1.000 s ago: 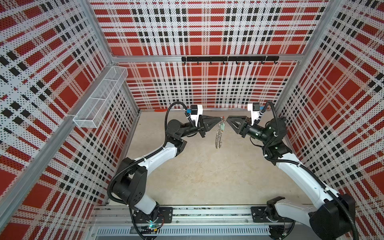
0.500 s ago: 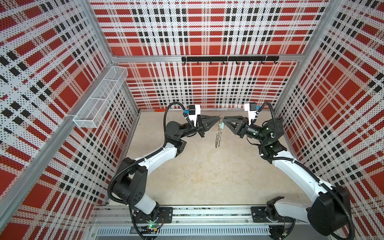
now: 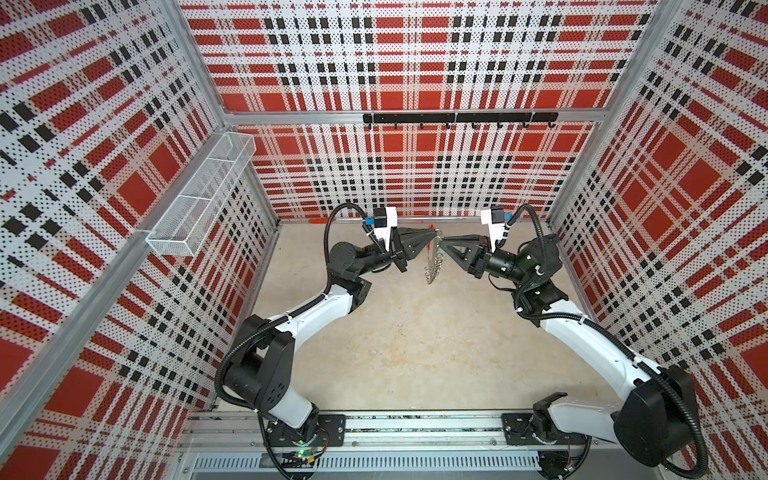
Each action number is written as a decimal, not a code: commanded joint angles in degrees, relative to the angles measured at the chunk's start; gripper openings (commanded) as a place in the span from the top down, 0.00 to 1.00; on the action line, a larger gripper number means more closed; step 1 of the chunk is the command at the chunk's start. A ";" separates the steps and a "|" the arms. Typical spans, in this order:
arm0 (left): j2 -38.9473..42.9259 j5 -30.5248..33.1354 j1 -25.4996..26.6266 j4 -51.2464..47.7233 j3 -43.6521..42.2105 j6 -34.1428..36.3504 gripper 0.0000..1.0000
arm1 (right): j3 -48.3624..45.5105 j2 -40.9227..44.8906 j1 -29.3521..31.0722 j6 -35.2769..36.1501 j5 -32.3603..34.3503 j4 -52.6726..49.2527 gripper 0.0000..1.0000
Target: Put the keys on the keyring
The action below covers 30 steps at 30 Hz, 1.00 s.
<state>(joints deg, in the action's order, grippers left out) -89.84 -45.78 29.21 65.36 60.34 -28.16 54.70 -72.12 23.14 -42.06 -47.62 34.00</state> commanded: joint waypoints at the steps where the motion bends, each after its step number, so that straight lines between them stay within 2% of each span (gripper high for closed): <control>1: 1.47 1.11 -0.54 3.11 -0.31 -0.40 1.00 | 1.80 -0.05 0.42 1.03 -0.14 0.58 0.83; 9: 1.35 0.67 -0.56 3.48 -0.26 -0.81 1.00 | 3.16 0.46 0.51 4.77 0.84 -3.83 0.92; 16: 1.59 0.60 -0.61 4.06 -0.48 -0.92 1.00 | 6.44 1.89 0.51 14.00 3.50 -15.20 1.00; 22: 0.99 0.25 -0.12 6.18 -0.57 -1.27 1.00 | 10.68 -0.25 2.02 18.74 2.86 -23.80 1.00; 30: 0.30 -0.27 0.13 8.34 -0.53 -2.16 1.00 | 13.98 -3.44 4.99 22.70 2.05 -28.80 1.00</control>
<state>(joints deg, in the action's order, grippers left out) -89.84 -45.67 28.91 70.48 60.03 -29.74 67.46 -74.26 26.70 -22.57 -44.62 8.86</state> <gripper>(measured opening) 0.045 0.078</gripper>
